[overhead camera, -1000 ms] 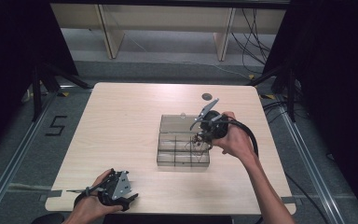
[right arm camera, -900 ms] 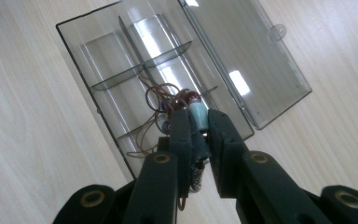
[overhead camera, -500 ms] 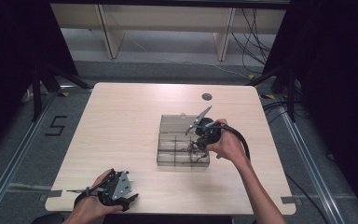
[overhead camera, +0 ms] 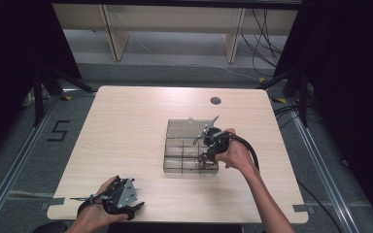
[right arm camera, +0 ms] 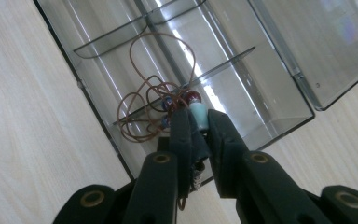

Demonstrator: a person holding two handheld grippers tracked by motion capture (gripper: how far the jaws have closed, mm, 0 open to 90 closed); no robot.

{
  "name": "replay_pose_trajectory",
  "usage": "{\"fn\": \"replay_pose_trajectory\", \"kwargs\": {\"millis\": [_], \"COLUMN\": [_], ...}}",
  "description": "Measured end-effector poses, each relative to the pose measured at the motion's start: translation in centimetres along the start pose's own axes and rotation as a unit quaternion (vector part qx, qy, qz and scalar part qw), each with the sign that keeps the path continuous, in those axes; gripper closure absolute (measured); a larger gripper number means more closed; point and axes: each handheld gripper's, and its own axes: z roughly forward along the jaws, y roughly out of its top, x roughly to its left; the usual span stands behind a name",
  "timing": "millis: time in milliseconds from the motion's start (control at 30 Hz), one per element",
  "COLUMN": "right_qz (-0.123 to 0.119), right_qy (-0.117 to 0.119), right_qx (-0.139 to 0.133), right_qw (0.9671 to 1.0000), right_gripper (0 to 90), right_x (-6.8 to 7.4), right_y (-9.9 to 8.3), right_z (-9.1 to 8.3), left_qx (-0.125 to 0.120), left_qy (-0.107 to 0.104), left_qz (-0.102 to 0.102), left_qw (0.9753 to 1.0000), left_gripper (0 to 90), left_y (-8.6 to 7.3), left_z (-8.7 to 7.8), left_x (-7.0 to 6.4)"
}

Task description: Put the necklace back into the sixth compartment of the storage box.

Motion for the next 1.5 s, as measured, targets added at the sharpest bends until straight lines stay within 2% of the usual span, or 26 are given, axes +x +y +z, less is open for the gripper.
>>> {"fn": "replay_pose_trajectory", "kwargs": {"millis": [200, 300, 467, 567, 700, 767, 900, 1100, 1200, 1300, 1367, 1500], "right_qz": [-0.016, -0.007, -0.016, -0.011, -0.023, -0.019, -0.02, -0.003, 0.002, 0.01, 0.025, 0.022], "right_qy": [-0.004, -0.004, -0.002, -0.004, 0.001, -0.003, 0.005, 0.005, 0.016, 0.009, 0.007, -0.004], "right_qx": [0.013, 0.017, 0.023, 0.028, 0.039, 0.037, 0.048, 0.036, 0.029, 0.009, -0.013, -0.026], "right_qw": [0.9998, 0.9998, 0.9996, 0.9995, 0.999, 0.9991, 0.9986, 0.9993, 0.9994, 0.9999, 0.9996, 0.9994], "right_gripper": [81.1, 81.1, 81.1, 81.1, 81.0, 81.0, 81.0, 77.7, 70.1, 66.1, 62.4, 59.8], "right_x": [0.3, 0.4, 0.5, 0.6, 0.8, 0.9, 0.8, 0.8, 0.8, 0.7, 0.6, 0.4], "right_y": [0.2, 0.1, 0.0, 0.0, 0.1, 0.1, 0.1, -0.1, -0.1, -0.2, -0.3, -0.5], "right_z": [1.1, 1.2, 1.9, 2.1, 2.6, 2.7, 2.8, 2.7, 2.4, 1.6, 0.4, -0.4], "left_qx": [0.001, 0.0, 0.0, 0.0, 0.001, 0.001, 0.001, 0.004, 0.002, 0.0, 0.002, 0.001], "left_qy": [0.001, 0.0, 0.0, 0.0, 0.0, 0.0, 0.0, -0.001, -0.001, -0.001, 0.0, -0.001], "left_qz": [0.002, 0.0, 0.0, 0.0, 0.002, 0.002, 0.002, 0.003, 0.001, 0.001, 0.001, 0.002], "left_qw": [1.0, 1.0, 1.0, 1.0, 1.0, 1.0, 1.0, 1.0, 1.0, 1.0, 1.0, 1.0], "left_gripper": [19.0, 19.0, 19.0, 19.0, 18.9, 19.0, 19.0, 19.0, 19.0, 19.0, 18.9, 18.9], "left_y": [0.0, 0.0, 0.0, 0.0, 0.0, 0.0, 0.0, 0.0, 0.0, 0.0, 0.0, 0.0], "left_z": [0.0, 0.0, 0.0, 0.0, 0.0, 0.0, 0.0, 0.0, 0.0, 0.0, 0.0, 0.0], "left_x": [0.0, 0.0, 0.0, 0.0, 0.0, 0.0, 0.0, 0.0, 0.0, 0.0, 0.0, 0.1]}}
